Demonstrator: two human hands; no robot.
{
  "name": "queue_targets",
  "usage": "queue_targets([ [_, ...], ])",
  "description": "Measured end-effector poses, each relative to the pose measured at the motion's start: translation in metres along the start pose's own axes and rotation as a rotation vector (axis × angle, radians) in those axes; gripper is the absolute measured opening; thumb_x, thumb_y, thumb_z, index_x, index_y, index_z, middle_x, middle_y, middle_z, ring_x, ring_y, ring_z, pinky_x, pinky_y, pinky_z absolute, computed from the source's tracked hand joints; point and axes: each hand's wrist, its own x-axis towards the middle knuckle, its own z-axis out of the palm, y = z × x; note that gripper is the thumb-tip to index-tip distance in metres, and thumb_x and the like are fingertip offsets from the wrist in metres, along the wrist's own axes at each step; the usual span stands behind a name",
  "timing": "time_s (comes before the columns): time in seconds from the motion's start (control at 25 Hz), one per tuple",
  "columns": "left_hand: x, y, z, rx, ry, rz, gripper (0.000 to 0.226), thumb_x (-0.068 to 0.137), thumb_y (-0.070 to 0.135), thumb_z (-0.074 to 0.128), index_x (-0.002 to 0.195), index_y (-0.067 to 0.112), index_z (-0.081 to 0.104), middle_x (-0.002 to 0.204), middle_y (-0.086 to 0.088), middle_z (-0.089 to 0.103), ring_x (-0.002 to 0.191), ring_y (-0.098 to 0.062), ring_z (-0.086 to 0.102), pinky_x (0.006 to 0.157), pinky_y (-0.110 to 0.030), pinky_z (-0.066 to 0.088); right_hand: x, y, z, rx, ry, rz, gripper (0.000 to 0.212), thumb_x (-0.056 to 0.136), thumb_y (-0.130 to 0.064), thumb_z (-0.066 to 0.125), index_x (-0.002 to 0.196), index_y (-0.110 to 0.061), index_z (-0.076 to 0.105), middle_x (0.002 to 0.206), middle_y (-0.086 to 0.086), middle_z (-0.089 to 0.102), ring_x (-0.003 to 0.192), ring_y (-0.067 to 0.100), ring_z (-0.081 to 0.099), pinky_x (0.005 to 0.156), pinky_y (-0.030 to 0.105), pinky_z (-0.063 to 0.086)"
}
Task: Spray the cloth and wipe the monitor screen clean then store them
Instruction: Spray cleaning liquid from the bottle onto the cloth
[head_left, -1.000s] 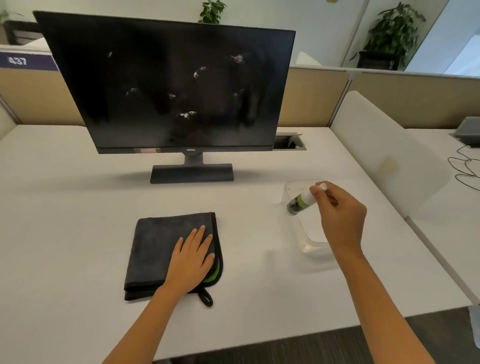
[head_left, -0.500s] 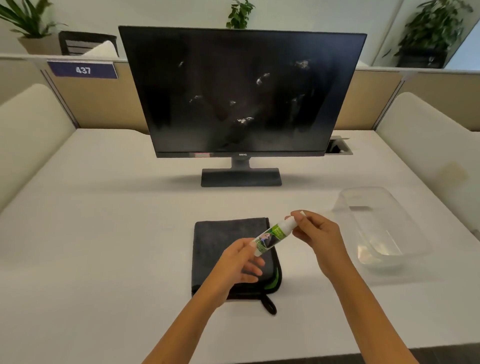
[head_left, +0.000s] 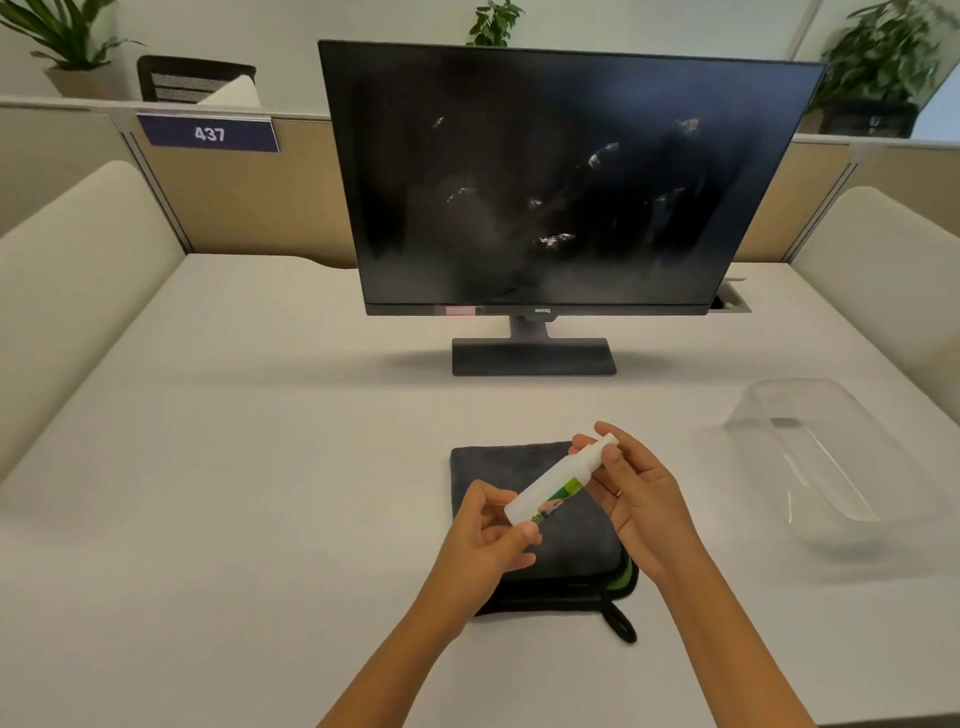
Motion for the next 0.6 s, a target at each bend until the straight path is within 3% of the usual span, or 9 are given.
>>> queue_targets([
  [0.32,-0.011,0.001,-0.013,-0.140,-0.156,-0.108,0.045,0.081,0.047,0.060,0.108,0.013,0.050,0.093,-0.008,0.072,0.075,-0.022,0.069,0.068,-0.031,0.057,-0.004,0.013,0.021,0.000,0.057,0.028,0.039,0.082,-0.024,0.059,0.120,-0.024,0.060,0.115,0.010,0.068,0.105,0.023,0.066,0.073,0.029,0.058],
  [0.48,-0.015,-0.004,-0.008,-0.316,-0.229,-0.222,0.050,0.087,0.045,0.051,0.114,0.005,0.044,0.087,-0.011,0.069,0.064,-0.018,0.062,0.060,-0.027,0.055,-0.010,0.026,0.036,-0.027,-0.024,0.083,0.064,0.079,-0.027,0.066,0.136,-0.037,0.041,0.112,0.011,0.069,0.103,0.027,0.067,0.072,0.031,0.057],
  [0.6,-0.015,-0.006,-0.005,-0.392,-0.257,-0.291,0.042,0.095,0.039,0.044,0.115,0.002,0.047,0.086,-0.013,0.068,0.062,-0.017,0.061,0.057,-0.025,0.054,-0.013,0.040,0.047,-0.056,-0.110,0.121,0.075,0.074,-0.036,0.074,0.135,-0.052,0.035,0.102,0.012,0.070,0.098,0.032,0.068,0.075,0.036,0.056],
])
